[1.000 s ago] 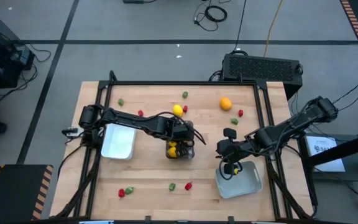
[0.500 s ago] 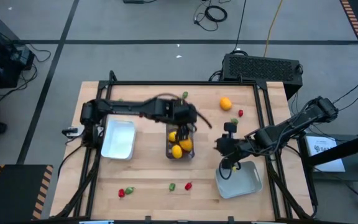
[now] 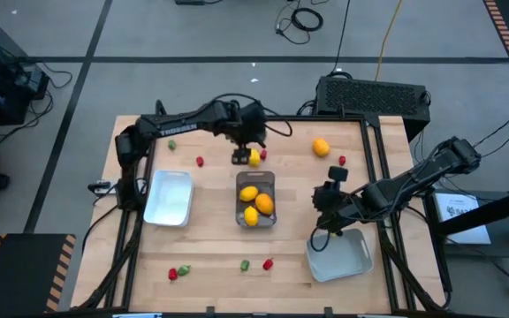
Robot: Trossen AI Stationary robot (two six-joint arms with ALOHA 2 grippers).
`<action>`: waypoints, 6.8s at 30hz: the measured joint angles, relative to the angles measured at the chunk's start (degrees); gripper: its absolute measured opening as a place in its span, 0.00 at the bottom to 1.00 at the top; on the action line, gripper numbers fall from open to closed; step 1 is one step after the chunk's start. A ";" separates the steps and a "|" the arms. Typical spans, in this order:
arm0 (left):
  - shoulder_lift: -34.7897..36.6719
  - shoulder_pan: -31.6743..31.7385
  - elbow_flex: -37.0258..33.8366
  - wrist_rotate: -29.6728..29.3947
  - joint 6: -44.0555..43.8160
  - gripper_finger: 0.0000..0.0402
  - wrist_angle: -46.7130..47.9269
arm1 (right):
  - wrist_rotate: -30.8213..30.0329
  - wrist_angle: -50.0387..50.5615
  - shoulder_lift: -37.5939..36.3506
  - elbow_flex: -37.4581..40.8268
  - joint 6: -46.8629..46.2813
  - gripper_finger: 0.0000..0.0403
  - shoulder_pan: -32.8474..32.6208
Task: Sort produce into baskets
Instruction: Put the lemon into the black bin
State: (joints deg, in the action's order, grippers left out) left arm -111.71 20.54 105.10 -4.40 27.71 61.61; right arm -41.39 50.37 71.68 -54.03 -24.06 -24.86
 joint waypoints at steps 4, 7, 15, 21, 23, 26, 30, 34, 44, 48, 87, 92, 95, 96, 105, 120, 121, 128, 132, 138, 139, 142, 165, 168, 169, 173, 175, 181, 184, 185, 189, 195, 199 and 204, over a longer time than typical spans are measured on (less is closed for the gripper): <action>-2.81 1.59 -0.11 -0.05 13.02 0.71 -0.30 | -10.10 0.26 0.00 1.53 1.91 0.27 0.16; -4.58 2.15 -0.09 0.01 17.27 0.71 -1.65 | -13.05 0.12 0.00 3.25 2.83 0.27 0.70; -9.03 0.74 -0.09 -0.03 22.73 0.71 -1.06 | -15.67 -0.83 0.02 6.57 8.77 0.27 6.09; -10.94 -1.13 -0.09 -0.07 25.76 0.71 -0.93 | -15.59 -2.57 0.02 6.59 11.80 0.27 10.65; -10.95 -1.63 -0.39 -0.04 27.26 0.71 -1.30 | -15.43 -3.43 0.02 6.59 12.84 0.27 11.90; -11.01 -1.80 -0.79 -0.05 29.26 0.71 -3.03 | -15.29 -4.99 0.02 6.59 13.78 0.27 13.35; -10.96 -1.74 -0.79 0.59 29.20 0.71 -3.66 | -13.25 -5.83 0.02 6.59 14.24 0.27 14.49; -12.34 -1.40 -0.97 1.41 28.53 0.71 -4.23 | -10.70 -6.12 0.02 6.59 14.30 0.27 15.10; -15.56 -0.11 -0.94 0.30 26.66 0.71 -6.08 | -9.06 -6.80 0.00 6.56 14.32 0.27 15.13; -15.84 0.48 -0.96 1.02 26.60 0.71 -5.80 | -9.03 -6.93 0.00 6.58 14.30 0.27 15.13; -3.29 -0.09 -0.13 14.62 17.18 0.50 -4.75 | -9.09 -7.33 0.00 6.56 14.30 0.27 15.14; -0.46 -0.81 -0.09 36.87 13.07 0.51 -5.25 | -9.20 -7.33 0.00 6.56 14.30 0.27 15.13; -0.52 -1.93 -0.13 40.19 12.98 0.51 -5.15 | -9.24 -7.33 0.00 6.56 14.30 0.27 15.13; -0.66 -2.45 -0.38 40.10 12.96 0.51 -5.21 | -9.24 -7.33 0.00 6.56 14.30 0.27 15.14; -6.11 -6.11 -0.61 36.27 13.20 0.51 -7.82 | -9.28 -7.46 0.00 6.53 14.30 0.27 15.14; -9.08 -8.49 -0.61 20.70 12.53 0.65 -11.37 | -9.25 -7.30 0.02 6.52 14.30 0.27 15.15; -9.08 -8.66 -0.61 20.74 12.06 0.68 -11.52 | -9.24 -7.30 0.02 6.52 14.30 0.27 15.15; -8.65 -9.43 0.02 20.40 11.96 0.75 -8.33 | -9.35 -7.42 0.02 6.52 12.60 0.27 15.20; -7.45 -9.38 4.04 18.45 11.54 0.75 -2.65 | -9.44 -8.66 -1.47 6.52 12.88 0.27 18.20; -3.82 -6.16 6.86 15.35 9.84 0.75 6.44 | -0.22 -11.07 -7.04 4.34 20.57 0.27 31.20; -2.80 -5.10 6.88 15.70 9.10 0.75 6.54 | 2.46 -11.41 -7.77 3.74 22.33 0.27 33.91; 0.98 -1.28 5.95 18.94 5.75 0.75 7.98 | 12.61 -14.40 -8.73 1.63 27.27 0.27 42.14; 35.95 7.07 -51.95 26.88 -8.39 0.75 -67.62 | 33.09 -16.54 8.64 -5.29 29.25 0.34 68.28; 34.28 6.79 -56.04 26.99 -9.07 0.75 -76.88 | 34.15 -13.75 13.27 -7.33 28.12 0.42 68.43; 33.71 6.75 -56.97 27.04 -9.34 0.75 -77.73 | 34.12 -12.19 14.80 -8.18 27.43 0.44 68.43; 32.65 6.75 -57.83 27.10 -8.07 0.75 -78.60 | 34.12 -4.38 20.81 -12.41 25.32 0.58 68.41; 32.53 6.81 -57.79 27.10 -7.91 0.75 -78.80 | 34.24 -1.56 23.57 -14.38 24.17 0.64 68.41; 32.55 6.81 -57.79 27.14 -7.67 0.75 -78.07 | 36.38 3.90 30.78 -16.98 25.47 0.78 68.81; 32.55 6.81 -57.79 27.14 -7.61 0.75 -76.88 | 40.94 4.57 33.82 -16.95 28.18 0.81 69.77; 32.54 6.81 -57.79 27.14 -7.59 0.75 -76.78 | 41.60 4.46 34.72 -16.98 28.20 0.82 70.16; 32.53 6.81 -57.79 27.16 -7.50 0.75 -76.47 | 41.75 5.27 37.38 -16.95 28.18 0.83 71.33; 32.53 6.81 -57.79 27.16 -7.50 0.75 -76.20 | 41.49 5.27 38.50 -16.95 30.65 0.81 71.04; 32.53 6.81 -57.77 27.19 -7.50 0.75 -76.18 | 41.36 5.31 38.23 -16.96 32.00 0.73 70.07; 32.53 6.81 -57.77 27.19 -7.50 0.75 -76.14 | 41.10 5.63 38.14 -17.00 33.23 0.59 68.61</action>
State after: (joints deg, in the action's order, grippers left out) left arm -79.18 27.35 47.33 22.79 20.21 -14.52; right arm -0.30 56.00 109.82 -71.03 9.17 43.74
